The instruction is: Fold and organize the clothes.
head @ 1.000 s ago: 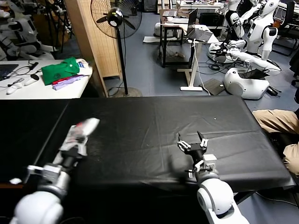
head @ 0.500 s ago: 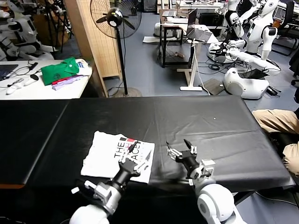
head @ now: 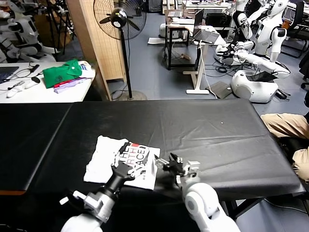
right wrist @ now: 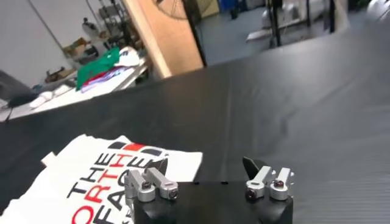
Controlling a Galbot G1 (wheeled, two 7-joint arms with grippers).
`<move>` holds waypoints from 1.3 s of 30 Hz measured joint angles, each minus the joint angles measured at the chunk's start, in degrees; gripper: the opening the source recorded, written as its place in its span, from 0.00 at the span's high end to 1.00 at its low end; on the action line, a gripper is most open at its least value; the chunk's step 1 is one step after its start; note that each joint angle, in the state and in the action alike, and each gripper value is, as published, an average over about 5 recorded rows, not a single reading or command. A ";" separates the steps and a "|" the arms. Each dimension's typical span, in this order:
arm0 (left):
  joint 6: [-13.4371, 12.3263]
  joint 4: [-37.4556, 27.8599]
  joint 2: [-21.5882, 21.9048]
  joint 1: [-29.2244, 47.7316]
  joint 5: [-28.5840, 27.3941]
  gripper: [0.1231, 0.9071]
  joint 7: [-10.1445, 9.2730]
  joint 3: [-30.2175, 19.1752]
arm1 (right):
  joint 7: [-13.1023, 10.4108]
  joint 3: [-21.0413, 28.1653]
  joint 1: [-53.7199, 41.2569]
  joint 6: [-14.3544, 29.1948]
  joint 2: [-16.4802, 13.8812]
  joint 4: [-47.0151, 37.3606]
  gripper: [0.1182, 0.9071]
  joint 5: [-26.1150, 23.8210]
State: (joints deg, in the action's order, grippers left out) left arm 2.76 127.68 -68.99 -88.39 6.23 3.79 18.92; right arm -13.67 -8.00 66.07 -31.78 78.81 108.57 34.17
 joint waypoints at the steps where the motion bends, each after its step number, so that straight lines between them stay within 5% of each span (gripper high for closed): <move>1: -0.23 0.13 -0.01 -0.34 -0.02 0.14 -0.23 0.34 | -0.18 0.45 -0.63 0.01 0.33 -0.95 0.25 0.06; 12: -2.27 0.53 -0.67 -3.20 -0.57 0.14 -1.86 3.00 | 2.11 3.26 -5.06 1.66 1.58 -7.29 0.93 -4.04; 15: -2.40 0.57 -0.95 -3.46 -0.70 0.14 -2.08 3.31 | 4.93 2.96 -5.93 5.20 0.98 -8.56 0.99 -9.59; 22: -2.97 -0.33 -1.60 -4.12 -1.67 0.14 -4.52 3.70 | 13.44 0.18 -7.86 18.92 -2.14 -12.28 0.99 -31.44; 26: -3.32 -0.86 -1.64 -4.71 -1.09 0.14 -5.76 4.42 | 15.53 -1.27 -6.55 23.33 -4.86 -11.23 0.87 -36.64; 31: -4.93 -1.61 -1.23 -5.57 0.08 0.14 -5.14 5.85 | 15.20 -3.23 -2.27 25.28 -7.69 -6.56 0.53 -39.37; 36: -4.01 -1.68 -0.38 -6.84 0.59 0.14 -6.54 6.42 | 13.46 -6.40 4.55 24.91 -9.07 0.45 0.21 -38.22; 39: -2.48 -0.93 0.68 -8.35 0.65 0.14 -8.18 6.86 | 12.44 -8.46 9.97 24.09 -9.23 4.84 0.15 -35.60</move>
State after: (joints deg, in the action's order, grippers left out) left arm 0.28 126.76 -68.31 -96.74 6.87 -4.39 25.77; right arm -1.23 -16.46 76.04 -7.69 69.58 113.40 -1.44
